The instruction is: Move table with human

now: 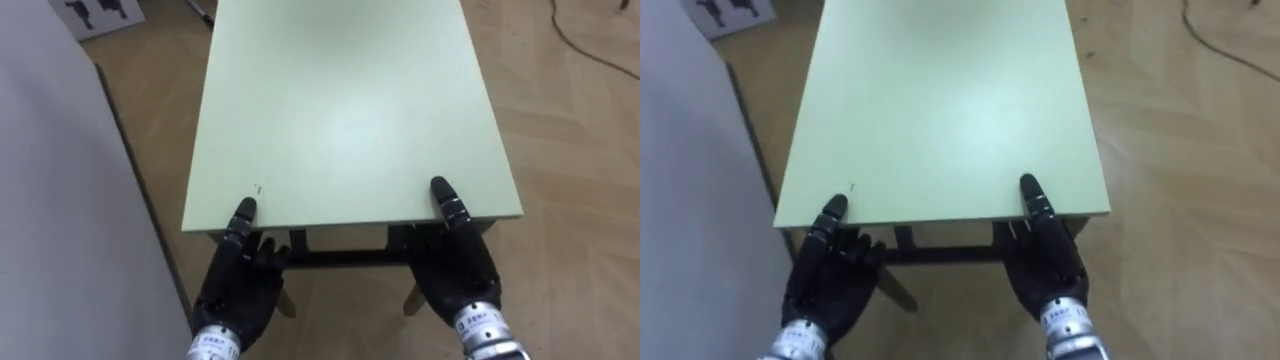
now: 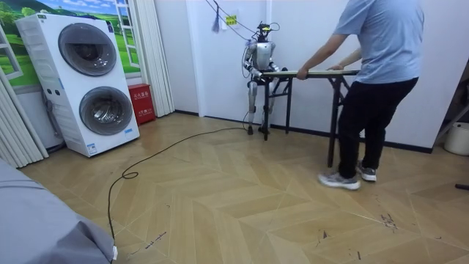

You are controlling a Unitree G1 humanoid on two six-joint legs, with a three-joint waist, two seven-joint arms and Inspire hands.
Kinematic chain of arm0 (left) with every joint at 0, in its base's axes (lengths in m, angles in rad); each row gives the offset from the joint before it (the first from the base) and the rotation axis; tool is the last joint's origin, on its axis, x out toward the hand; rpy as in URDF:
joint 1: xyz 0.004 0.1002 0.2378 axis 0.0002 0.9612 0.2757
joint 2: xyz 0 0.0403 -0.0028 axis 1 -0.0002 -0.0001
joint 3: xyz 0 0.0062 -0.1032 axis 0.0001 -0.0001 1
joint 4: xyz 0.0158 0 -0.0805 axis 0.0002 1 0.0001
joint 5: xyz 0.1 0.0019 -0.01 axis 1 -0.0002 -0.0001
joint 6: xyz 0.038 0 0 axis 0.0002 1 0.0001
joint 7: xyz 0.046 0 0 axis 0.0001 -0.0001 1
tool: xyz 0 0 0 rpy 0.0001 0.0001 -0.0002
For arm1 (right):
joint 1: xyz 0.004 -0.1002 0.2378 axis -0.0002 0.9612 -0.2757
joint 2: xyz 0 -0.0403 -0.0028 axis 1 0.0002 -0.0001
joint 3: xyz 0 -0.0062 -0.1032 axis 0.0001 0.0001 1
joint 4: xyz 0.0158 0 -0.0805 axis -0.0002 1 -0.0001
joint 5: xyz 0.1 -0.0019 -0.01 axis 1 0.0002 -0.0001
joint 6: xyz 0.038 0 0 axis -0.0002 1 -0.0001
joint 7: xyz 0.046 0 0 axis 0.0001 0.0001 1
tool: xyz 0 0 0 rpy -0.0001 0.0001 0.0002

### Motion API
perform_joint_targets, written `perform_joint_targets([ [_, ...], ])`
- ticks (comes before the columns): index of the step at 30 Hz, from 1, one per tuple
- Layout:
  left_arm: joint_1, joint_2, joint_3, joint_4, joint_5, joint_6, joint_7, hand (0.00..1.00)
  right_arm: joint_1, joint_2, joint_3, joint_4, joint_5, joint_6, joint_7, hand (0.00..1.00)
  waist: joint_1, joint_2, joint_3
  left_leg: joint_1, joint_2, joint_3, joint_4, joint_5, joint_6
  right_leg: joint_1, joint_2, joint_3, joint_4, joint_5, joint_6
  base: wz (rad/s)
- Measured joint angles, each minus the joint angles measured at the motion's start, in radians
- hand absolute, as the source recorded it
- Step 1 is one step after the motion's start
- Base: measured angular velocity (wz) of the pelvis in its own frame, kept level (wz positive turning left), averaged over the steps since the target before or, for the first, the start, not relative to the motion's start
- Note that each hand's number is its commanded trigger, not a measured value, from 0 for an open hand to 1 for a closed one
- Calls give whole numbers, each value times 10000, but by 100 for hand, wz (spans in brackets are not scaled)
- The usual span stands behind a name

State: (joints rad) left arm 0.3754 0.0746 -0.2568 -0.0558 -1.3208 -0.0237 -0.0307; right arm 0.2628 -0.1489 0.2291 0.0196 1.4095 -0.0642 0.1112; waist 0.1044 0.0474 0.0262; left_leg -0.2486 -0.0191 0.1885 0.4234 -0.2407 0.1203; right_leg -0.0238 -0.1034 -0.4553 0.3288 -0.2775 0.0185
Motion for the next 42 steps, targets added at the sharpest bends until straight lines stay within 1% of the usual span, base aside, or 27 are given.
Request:
perform_joint_targets([
  [1,17,45,11,-30,4,-11,0,100,-3,20,21,-1,6,1,0,100,132,0,0,34,-37,-39,-27,15,27,-65,-38,138,176,8,14,18],
  [3,20,78,3,-33,4,-49,0,100,5,21,39,0,9,19,-1,100,175,15,-4,86,-156,-265,-112,59,94,-239,-193,241,637,-48,101,29],
  [5,57,100,30,-31,-1,-124,-1,100,9,42,103,-1,6,54,-1,100,392,24,-2,84,-220,-401,-106,67,110,-806,-282,989,857,-159,239,18],
  [6,83,100,45,-31,-5,-125,-1,100,6,43,113,-2,2,85,-2,100,393,24,-2,82,-277,-478,-100,69,112,-1009,-355,1114,852,-149,254,35],
  [7,90,110,45,-10,-9,-110,4,100,44,38,119,-2,-4,100,-1,100,350,13,3,103,-397,-646,-63,69,114,-1492,-534,1469,901,67,297,62],
  [8,131,112,40,0,-9,-98,23,100,145,56,148,-1,22,101,-3,100,275,7,-2,206,-497,-902,-101,82,92,-1646,-608,1669,1127,273,280,71],
  [9,153,116,48,-1,-9,-100,23,100,170,56,176,-2,35,101,-2,100,256,-1,-3,262,-534,-1013,-155,99,66,-1571,-619,1663,1174,273,291,65],
  [10,172,139,66,-1,-9,-100,33,100,171,54,220,-1,44,100,-21,100,240,-6,-1,303,-589,-1189,-278,164,26,-1355,-610,1479,1148,272,292,64],
  [11,191,145,68,0,-8,-102,55,100,170,52,243,7,44,100,-60,100,131,0,1,317,-660,-1414,-439,239,18,-1171,-540,1456,959,271,292,67],
  [12,199,150,68,0,-1,-101,63,100,182,55,252,12,48,100,-80,100,66,-1,0,329,-671,-1466,-476,271,16,-1066,-520,1466,845,273,293,84],
  [14,212,159,70,11,55,-102,137,100,244,143,259,18,52,104,-159,100,-180,-48,21,422,-714,-1666,-543,310,12,-630,-380,1737,465,265,310,90],
  [15,230,166,107,20,43,-102,175,100,254,201,294,18,44,104,-234,100,-136,-129,22,524,-729,-1698,-637,354,0,-517,-309,1994,315,286,350,57],
  [19,227,130,238,15,69,-112,177,100,208,281,379,26,26,105,-275,100,120,-293,5,497,-780,-1921,-638,360,-2,-252,-116,2607,-338,375,432,27],
  [21,227,99,272,6,180,-138,177,100,204,281,405,28,34,105,-280,100,188,-348,10,520,-806,-2062,-648,361,-1,-189,-102,2625,-366,375,431,29],
  [22,226,80,271,5,231,-172,178,100,209,283,412,33,32,105,-291,100,207,-348,9,558,-803,-2261,-671,362,-2,-224,-59,2655,-332,368,426,27],
  [24,221,73,247,-14,259,-243,179,100,208,286,419,31,37,105,-295,100,243,-383,13,566,-801,-2469,-725,364,-6,-502,178,2963,-774,442,321,30],
  [25,244,47,209,4,259,-239,223,100,266,275,393,34,37,102,-296,100,216,-368,9,629,-803,-2596,-765,395,-58,-713,309,3116,-862,667,151,34],
  [26,315,56,200,-7,271,-243,230,100,337,274,414,34,61,102,-295,100,211,-417,11,791,-785,-2660,-948,411,-83,-590,349,3131,-883,762,146,31],
  [31,345,39,245,53,283,-204,231,100,315,262,473,156,75,94,-294,100,302,-548,62,1095,-777,-2867,-1307,448,-145,-148,408,3006,-1047,775,124,20],
  [33,363,78,281,65,283,-186,232,100,323,260,537,206,152,93,-292,100,284,-563,65,1166,-792,-2997,-1351,448,-145,-32,404,2764,-1068,775,124,24],
  [36,363,112,286,65,362,-183,232,100,344,259,562,296,288,101,-258,100,139,-561,64,1171,-815,-3244,-1348,448,-145,38,374,2215,-975,770,126,34],
  [37,365,120,284,93,468,-169,232,100,350,259,556,393,352,105,-220,100,107,-552,67,1194,-809,-3491,-1341,448,-145,-141,374,2042,-707,724,142,28],
  [38,357,152,267,129,517,-166,230,100,360,258,538,448,384,129,-204,100,96,-548,69,1199,-812,-3871,-1337,447,-148,-302,459,2196,-745,570,97,25],
  [39,347,162,270,181,559,-166,217,100,360,253,485,450,379,200,-205,100,92,-530,81,1176,-827,-4104,-1336,443,-155,-571,650,2554,-1289,654,-31,15],
  [40,348,167,269,200,587,-159,217,100,364,245,443,455,366,253,-209,100,87,-521,85,1180,-838,-4218,-1338,426,-183,-768,722,2684,-1540,817,-177,28],
  [41,347,157,234,292,612,-48,212,100,465,173,320,465,367,369,-208,100,3,-399,40,1215,-792,-4222,-1339,405,-231,-949,738,2655,-1488,1300,-361,30],
  [42,359,166,230,295,670,38,212,100,524,143,288,465,375,381,-208,100,-3,-383,28,1234,-760,-4070,-1356,400,-241,-906,713,2569,-1373,1332,-368,29],
])
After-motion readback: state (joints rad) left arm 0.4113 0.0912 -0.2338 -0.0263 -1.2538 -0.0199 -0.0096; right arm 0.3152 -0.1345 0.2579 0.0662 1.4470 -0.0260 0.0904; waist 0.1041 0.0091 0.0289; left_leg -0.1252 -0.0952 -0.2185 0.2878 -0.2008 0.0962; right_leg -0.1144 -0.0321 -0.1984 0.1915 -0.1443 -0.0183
